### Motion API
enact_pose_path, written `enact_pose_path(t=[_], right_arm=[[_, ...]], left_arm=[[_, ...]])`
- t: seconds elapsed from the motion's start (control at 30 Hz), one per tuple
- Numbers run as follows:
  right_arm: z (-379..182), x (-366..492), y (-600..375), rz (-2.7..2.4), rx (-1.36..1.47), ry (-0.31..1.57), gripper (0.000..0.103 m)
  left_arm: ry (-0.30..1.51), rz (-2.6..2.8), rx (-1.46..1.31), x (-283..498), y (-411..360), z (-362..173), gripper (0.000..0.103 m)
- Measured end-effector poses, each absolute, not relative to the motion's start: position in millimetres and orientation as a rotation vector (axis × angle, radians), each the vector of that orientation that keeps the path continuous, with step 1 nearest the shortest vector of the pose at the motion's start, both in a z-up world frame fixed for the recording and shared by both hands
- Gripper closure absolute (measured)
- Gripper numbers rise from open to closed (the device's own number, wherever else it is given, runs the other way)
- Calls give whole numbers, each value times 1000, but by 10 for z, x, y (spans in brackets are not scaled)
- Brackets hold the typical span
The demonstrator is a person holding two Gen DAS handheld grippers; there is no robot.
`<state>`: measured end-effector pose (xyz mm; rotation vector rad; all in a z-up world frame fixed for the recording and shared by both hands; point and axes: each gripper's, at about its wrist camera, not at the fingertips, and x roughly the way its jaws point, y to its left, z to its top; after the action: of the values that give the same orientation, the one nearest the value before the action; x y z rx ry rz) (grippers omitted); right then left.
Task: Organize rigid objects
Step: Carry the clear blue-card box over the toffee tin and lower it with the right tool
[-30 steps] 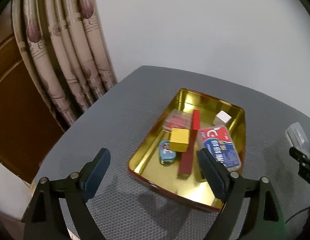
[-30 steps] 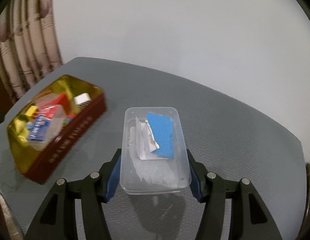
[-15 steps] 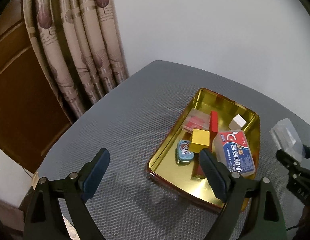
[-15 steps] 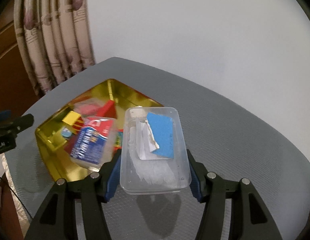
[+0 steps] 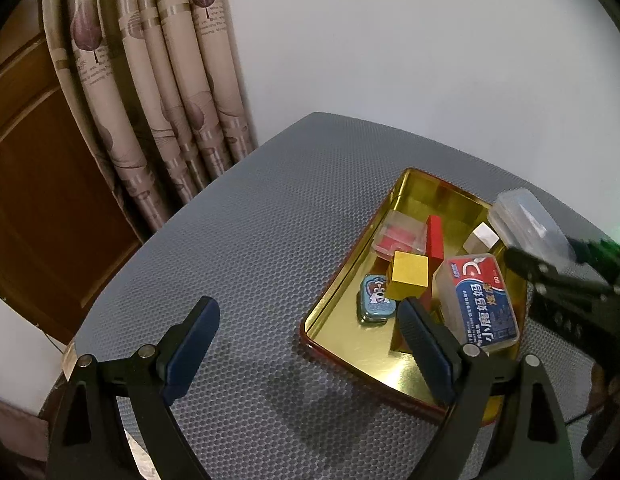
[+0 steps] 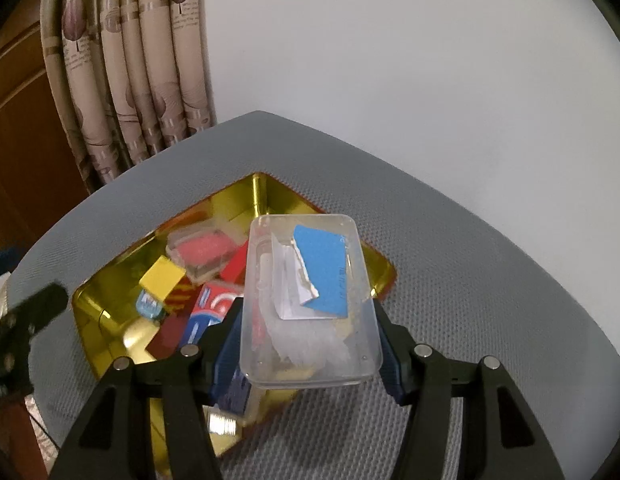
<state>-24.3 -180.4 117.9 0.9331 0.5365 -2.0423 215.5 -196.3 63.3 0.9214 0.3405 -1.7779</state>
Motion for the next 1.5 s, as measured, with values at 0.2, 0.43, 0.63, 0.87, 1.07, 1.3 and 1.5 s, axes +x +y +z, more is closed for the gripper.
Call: enact_pose_path(t=[0.2, 0.43, 0.63, 0.87, 1.07, 1.3, 1.5], right_arm=[[1159, -358, -2108, -2038, 933, 567, 44], [1040, -513, -2366, -2025, 955, 610, 44], [937, -597, -2439, -2015, 971, 644, 44], [834, -630, -2496, -1995, 981, 652, 44], [813, -588, -2547, -1991, 986, 650, 44], [795, -517, -2564, -1992, 978, 667, 43], [788, -491, -2568, -1998, 972, 681, 43]], left_arm=[[351, -1768, 939, 2161, -1994, 592, 14], [365, -1764, 947, 2174, -2028, 579, 14], [375, -1754, 955, 2202, -2073, 550, 14], [397, -1748, 952, 2235, -2105, 533, 14], [400, -1745, 957, 2239, -2107, 525, 14], [406, -1747, 955, 2240, -2086, 536, 14], [411, -1748, 951, 2246, -2087, 541, 14]])
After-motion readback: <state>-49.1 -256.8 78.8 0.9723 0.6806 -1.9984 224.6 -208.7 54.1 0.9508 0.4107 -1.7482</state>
